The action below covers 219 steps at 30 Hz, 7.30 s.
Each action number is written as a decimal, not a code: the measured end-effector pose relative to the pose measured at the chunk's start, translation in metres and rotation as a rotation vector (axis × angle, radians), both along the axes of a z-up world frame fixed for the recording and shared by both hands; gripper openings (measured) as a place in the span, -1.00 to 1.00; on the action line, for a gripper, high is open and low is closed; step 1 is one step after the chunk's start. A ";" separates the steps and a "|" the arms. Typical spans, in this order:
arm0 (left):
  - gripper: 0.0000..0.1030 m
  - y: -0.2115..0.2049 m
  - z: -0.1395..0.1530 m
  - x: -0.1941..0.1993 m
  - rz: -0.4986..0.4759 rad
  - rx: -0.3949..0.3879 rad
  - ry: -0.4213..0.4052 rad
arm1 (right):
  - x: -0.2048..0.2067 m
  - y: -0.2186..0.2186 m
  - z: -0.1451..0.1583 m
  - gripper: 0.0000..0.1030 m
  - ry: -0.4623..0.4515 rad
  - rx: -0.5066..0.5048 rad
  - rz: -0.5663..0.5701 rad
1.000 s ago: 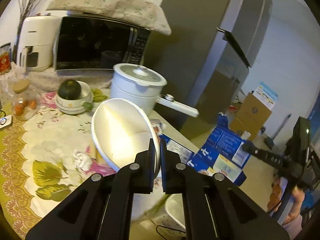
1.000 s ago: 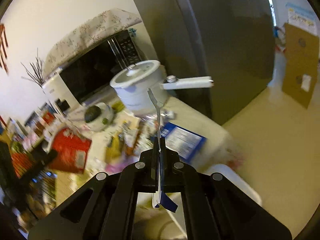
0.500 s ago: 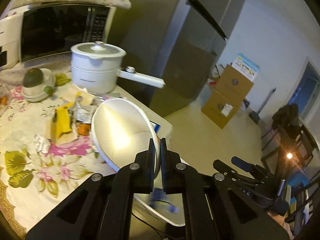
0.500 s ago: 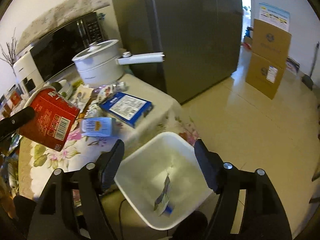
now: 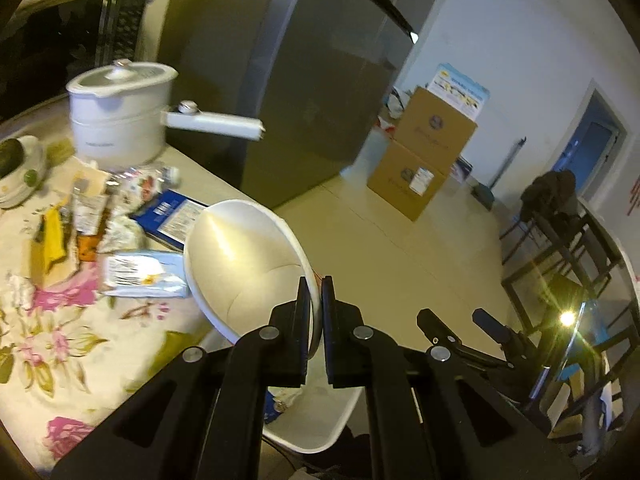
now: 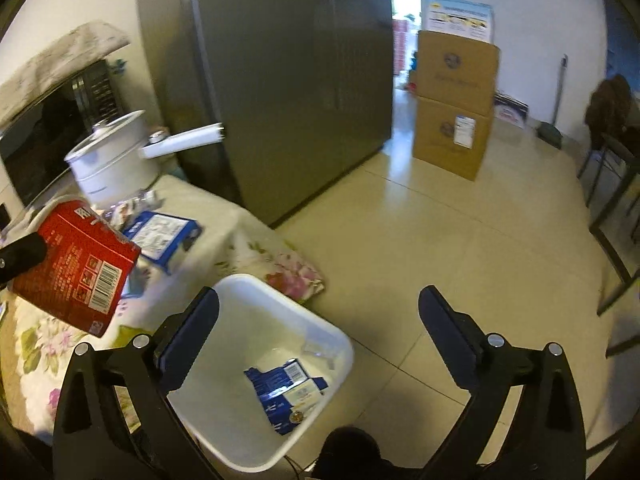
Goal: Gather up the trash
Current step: 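Carry the blue wrappers in the right gripper and release them into the white bin, then release the red-and-white cup from the left gripper into the white bin, then grasp the crumpled white tissue with the left gripper, then grasp the blue-and-white milk carton with the right gripper and drop it into the bin, then carry the tissue in the left gripper and release it into the white bin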
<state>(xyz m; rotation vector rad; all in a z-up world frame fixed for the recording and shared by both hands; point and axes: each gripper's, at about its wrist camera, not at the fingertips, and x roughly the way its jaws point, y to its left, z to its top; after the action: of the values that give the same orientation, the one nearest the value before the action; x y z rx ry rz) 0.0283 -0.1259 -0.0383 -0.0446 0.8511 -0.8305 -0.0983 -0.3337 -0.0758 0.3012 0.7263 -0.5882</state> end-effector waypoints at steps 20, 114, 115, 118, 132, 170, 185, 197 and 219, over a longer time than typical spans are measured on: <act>0.25 -0.039 -0.033 0.007 0.006 0.072 0.012 | -0.006 -0.021 -0.011 0.86 -0.029 0.002 -0.117; -0.34 0.270 -0.072 0.156 0.431 0.094 0.097 | 0.279 0.230 -0.105 0.07 0.455 -0.307 1.101; -0.33 0.269 -0.072 0.155 0.429 0.094 0.096 | 0.278 0.228 -0.103 0.04 0.445 -0.289 1.089; -0.33 0.269 -0.071 0.155 0.432 0.089 0.093 | 0.272 0.222 -0.094 -0.08 0.400 -0.252 1.044; -0.34 0.270 -0.064 0.148 0.462 0.009 0.083 | 0.218 0.196 -0.013 -0.08 0.156 -0.167 0.831; -0.31 0.105 -0.067 0.047 0.196 -0.065 0.050 | 0.030 0.035 -0.002 0.86 0.062 -0.216 0.015; -0.21 -0.026 -0.069 0.021 -0.058 0.002 0.074 | 0.000 -0.026 -0.020 0.86 0.033 -0.027 -0.181; 0.33 -0.044 -0.079 0.026 -0.070 0.044 0.091 | 0.001 -0.031 -0.021 0.86 0.033 -0.017 -0.204; 0.69 0.117 -0.073 0.145 0.429 0.317 -0.086 | 0.040 0.007 -0.035 0.86 0.131 -0.013 -0.043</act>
<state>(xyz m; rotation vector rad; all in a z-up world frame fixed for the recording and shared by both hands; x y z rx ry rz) 0.1729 -0.0091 -0.1118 0.0847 0.8441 -0.2884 -0.0586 -0.3272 -0.1111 0.2684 0.8430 -0.6580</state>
